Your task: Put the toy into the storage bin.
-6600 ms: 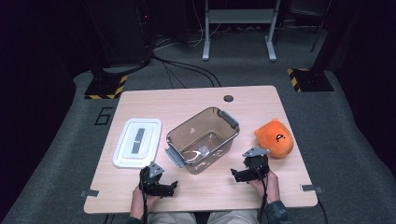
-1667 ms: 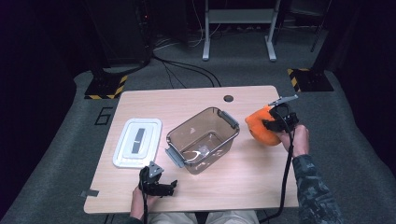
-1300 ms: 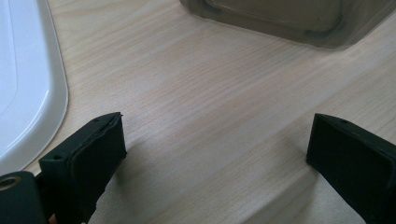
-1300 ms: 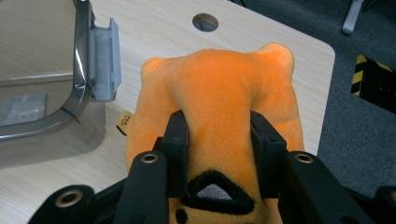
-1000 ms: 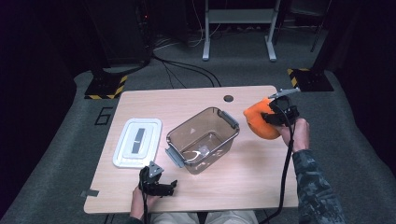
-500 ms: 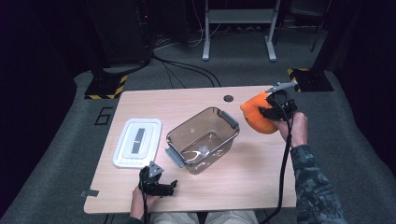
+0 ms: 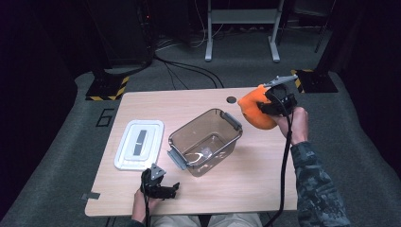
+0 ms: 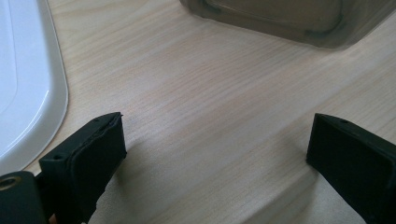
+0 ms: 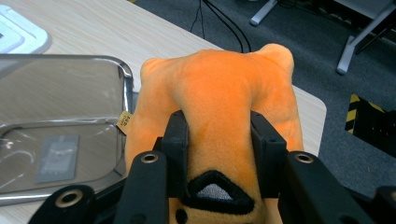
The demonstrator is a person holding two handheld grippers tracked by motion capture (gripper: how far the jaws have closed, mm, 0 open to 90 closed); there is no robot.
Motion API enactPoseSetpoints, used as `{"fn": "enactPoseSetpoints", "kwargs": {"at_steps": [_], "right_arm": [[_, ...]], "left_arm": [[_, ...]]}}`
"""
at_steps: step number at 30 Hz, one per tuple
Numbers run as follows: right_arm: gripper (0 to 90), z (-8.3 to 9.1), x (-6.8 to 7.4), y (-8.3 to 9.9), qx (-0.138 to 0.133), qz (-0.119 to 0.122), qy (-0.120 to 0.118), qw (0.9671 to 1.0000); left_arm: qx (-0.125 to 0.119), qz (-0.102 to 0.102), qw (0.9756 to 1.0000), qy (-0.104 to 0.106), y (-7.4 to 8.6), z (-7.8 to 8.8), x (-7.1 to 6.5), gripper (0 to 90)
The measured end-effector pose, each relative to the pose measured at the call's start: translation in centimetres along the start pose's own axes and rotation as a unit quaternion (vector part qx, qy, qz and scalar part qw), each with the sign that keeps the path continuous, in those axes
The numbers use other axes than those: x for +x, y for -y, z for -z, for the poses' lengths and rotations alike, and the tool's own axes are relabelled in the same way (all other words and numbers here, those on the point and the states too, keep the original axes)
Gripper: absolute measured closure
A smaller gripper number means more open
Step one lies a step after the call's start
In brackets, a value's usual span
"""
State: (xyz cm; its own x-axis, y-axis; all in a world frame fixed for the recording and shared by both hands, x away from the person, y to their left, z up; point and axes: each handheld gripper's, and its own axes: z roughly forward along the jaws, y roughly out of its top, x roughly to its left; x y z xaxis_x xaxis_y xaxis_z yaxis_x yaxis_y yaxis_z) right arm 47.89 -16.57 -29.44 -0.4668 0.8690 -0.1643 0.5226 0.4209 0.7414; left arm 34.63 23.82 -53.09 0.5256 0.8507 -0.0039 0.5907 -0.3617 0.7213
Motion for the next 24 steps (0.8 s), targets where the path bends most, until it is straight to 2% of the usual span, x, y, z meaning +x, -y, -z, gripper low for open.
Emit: {"fn": "enactPoseSetpoints", "kwargs": {"at_steps": [10,15,18,24], "right_arm": [[64.1,0.9,1.2,-1.9,-0.018,0.018,-0.011,0.9996],[64.1,1.3,2.1,-2.8,-0.022,0.020,-0.026,0.9992],[64.0,1.4,2.6,-3.2,-0.026,0.036,-0.031,0.9985],[64.0,1.4,3.5,-4.0,-0.029,0.038,-0.040,0.9981]], "left_arm": [[0.000,-0.002,1.0000,-0.002,0.0,0.0,0.0,4.2],[0.000,-0.002,1.0000,-0.002,0.0,0.0,0.0,4.2],[0.000,-0.002,1.0000,-0.002,0.0,0.0,0.0,4.2],[0.000,-0.002,1.0000,-0.002,0.0,0.0,0.0,4.2]]}}
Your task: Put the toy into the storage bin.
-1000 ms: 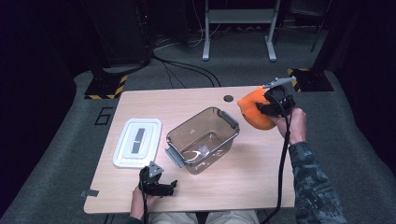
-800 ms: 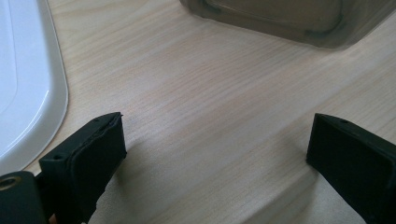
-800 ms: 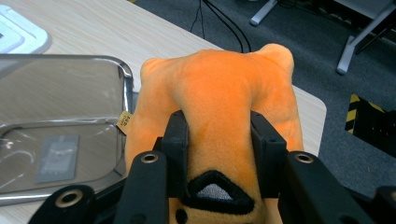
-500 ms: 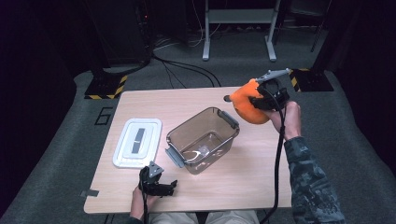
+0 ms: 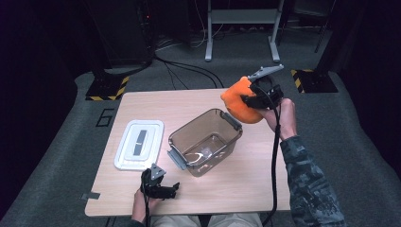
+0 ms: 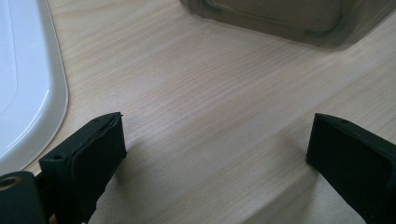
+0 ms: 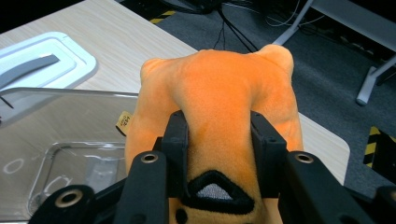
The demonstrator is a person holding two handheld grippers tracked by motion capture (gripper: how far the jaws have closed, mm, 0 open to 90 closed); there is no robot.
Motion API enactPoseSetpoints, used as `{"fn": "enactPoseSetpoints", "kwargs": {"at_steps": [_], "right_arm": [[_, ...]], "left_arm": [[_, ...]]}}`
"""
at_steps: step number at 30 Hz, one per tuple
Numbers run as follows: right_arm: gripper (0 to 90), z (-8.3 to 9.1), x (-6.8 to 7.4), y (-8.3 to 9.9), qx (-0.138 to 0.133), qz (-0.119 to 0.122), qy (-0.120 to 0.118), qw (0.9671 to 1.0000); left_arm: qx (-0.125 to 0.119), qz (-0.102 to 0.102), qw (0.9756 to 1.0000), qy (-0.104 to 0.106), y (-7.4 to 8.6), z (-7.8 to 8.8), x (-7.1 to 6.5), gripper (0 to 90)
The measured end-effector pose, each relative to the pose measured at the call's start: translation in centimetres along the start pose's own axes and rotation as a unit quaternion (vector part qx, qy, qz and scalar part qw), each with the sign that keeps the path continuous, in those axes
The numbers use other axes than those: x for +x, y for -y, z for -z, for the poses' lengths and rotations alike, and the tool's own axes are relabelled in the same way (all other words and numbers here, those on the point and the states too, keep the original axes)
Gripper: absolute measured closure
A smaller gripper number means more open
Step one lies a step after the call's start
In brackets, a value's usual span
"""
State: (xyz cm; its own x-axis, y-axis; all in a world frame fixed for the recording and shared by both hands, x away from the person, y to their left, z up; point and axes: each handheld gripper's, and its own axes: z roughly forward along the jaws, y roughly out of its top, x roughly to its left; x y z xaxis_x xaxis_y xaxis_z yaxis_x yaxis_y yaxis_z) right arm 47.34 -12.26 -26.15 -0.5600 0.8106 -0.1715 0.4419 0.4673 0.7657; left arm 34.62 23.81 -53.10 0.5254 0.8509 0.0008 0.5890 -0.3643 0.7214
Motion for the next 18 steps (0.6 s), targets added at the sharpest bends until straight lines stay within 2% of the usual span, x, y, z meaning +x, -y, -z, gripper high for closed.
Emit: {"fn": "enactPoseSetpoints", "kwargs": {"at_steps": [13,18], "right_arm": [[63.9,-1.0,1.7,-1.0,0.001,0.005,-0.028,0.9996],[63.9,-1.7,2.4,-1.3,0.005,0.017,-0.037,0.9992]], "left_arm": [[0.001,0.000,1.0000,0.001,0.0,0.0,0.0,4.3],[0.000,0.002,1.0000,0.002,0.0,0.0,0.0,4.3]]}}
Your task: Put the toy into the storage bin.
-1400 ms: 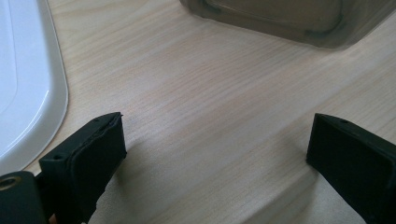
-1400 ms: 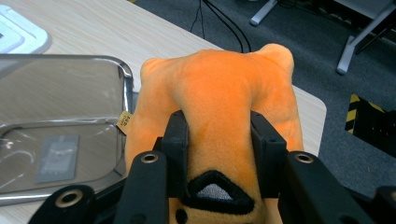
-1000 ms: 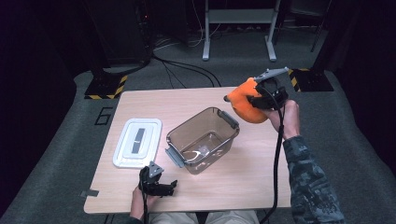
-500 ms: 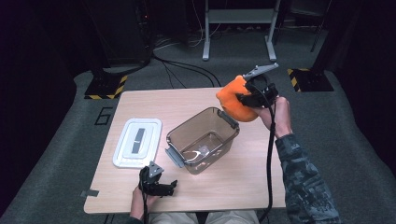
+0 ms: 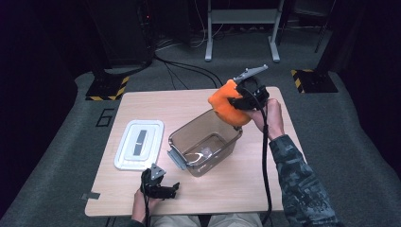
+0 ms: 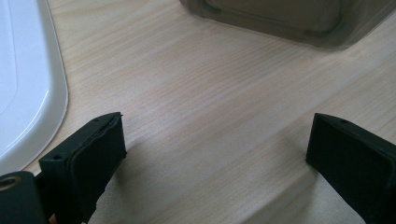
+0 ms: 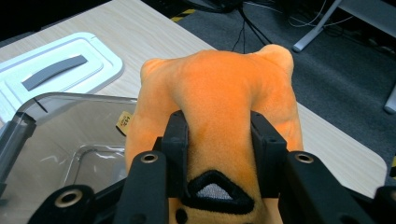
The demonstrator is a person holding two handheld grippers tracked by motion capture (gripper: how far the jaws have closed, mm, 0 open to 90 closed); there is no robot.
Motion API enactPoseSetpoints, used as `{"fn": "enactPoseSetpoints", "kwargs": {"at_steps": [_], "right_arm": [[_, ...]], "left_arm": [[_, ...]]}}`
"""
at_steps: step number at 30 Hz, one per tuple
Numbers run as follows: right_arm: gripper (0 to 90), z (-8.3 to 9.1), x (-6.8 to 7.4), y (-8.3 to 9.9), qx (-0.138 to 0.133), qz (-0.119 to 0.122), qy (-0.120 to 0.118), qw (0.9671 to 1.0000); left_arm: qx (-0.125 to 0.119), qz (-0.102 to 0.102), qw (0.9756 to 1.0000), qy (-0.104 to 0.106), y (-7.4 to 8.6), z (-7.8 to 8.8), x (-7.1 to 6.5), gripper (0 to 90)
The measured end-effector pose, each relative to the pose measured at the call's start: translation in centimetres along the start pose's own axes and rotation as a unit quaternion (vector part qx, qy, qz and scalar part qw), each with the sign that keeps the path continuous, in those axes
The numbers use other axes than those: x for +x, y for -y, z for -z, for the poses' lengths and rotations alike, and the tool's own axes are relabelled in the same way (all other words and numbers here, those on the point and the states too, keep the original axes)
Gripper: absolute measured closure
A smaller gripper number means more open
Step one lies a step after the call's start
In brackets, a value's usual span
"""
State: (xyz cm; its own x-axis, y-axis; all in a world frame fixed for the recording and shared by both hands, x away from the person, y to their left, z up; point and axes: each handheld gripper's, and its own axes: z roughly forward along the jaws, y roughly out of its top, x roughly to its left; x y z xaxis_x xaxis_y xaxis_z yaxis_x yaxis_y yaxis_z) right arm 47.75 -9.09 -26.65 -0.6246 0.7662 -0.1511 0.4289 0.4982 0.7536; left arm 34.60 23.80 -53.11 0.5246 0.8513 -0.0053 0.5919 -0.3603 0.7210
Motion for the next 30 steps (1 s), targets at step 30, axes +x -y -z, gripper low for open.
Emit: {"fn": "enactPoseSetpoints", "kwargs": {"at_steps": [30], "right_arm": [[63.6,-4.0,3.0,0.8,0.022,-0.005,-0.045,0.9987]], "left_arm": [[0.000,0.000,1.0000,0.001,0.0,0.0,0.0,4.5]]}}
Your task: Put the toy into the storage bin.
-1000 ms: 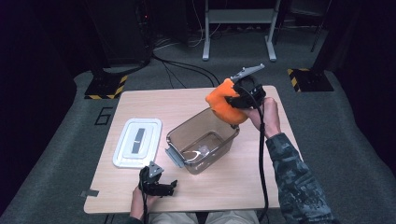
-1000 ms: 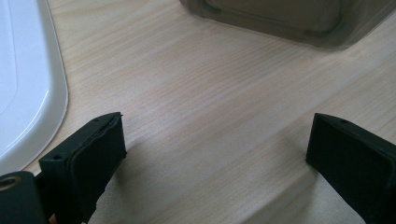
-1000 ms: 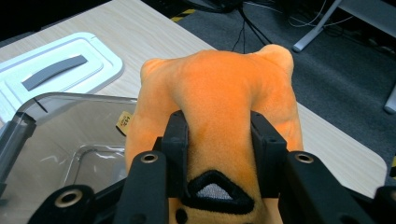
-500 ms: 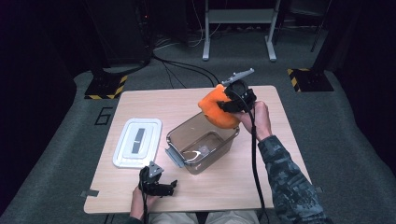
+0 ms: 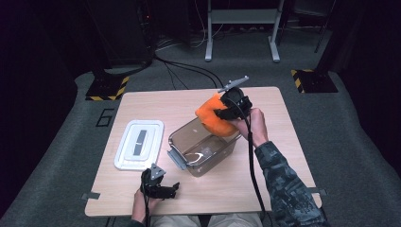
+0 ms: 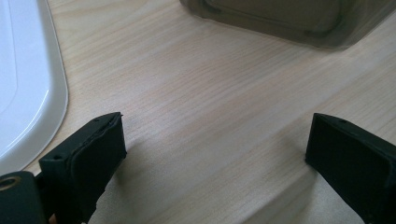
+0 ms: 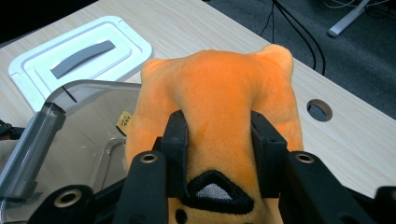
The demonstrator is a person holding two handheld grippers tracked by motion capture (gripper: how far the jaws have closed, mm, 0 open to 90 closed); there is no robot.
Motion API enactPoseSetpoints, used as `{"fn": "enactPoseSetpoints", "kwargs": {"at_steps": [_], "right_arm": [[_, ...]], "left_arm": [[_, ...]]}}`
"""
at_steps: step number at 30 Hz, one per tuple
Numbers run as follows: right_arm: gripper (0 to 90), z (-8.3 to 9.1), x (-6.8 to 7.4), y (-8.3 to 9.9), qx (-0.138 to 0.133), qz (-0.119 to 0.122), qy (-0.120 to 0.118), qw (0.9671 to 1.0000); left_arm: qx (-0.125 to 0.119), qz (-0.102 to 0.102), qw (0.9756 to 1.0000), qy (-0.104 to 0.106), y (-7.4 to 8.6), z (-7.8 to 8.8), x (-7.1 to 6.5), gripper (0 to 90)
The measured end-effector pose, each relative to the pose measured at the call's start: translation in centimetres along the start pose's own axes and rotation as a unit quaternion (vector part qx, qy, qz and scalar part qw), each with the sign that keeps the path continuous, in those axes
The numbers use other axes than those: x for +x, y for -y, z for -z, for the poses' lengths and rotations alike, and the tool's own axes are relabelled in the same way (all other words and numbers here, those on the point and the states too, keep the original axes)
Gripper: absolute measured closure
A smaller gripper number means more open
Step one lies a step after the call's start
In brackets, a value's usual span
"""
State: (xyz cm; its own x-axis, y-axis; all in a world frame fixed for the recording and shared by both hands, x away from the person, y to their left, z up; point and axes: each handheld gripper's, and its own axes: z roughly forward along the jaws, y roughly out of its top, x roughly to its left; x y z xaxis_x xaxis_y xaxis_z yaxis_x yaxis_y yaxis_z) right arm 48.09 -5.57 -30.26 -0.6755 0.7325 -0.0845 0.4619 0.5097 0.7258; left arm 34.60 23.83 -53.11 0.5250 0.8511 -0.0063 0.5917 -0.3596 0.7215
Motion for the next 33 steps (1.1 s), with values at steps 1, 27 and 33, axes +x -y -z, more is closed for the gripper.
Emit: {"fn": "enactPoseSetpoints", "kwargs": {"at_steps": [1,27,33], "right_arm": [[63.6,0.0,0.1,0.1,0.006,-0.004,0.000,1.0000],[63.2,-2.7,-0.1,1.6,0.018,-0.008,-0.017,0.9997],[62.9,-3.1,-0.3,1.9,0.019,-0.015,-0.025,0.9994]], "left_arm": [[0.000,0.000,1.0000,0.000,0.0,0.0,0.0,4.5],[0.000,-0.001,1.0000,0.004,0.0,0.0,0.1,4.8],[0.000,-0.001,1.0000,0.004,0.0,0.0,0.1,4.8]]}}
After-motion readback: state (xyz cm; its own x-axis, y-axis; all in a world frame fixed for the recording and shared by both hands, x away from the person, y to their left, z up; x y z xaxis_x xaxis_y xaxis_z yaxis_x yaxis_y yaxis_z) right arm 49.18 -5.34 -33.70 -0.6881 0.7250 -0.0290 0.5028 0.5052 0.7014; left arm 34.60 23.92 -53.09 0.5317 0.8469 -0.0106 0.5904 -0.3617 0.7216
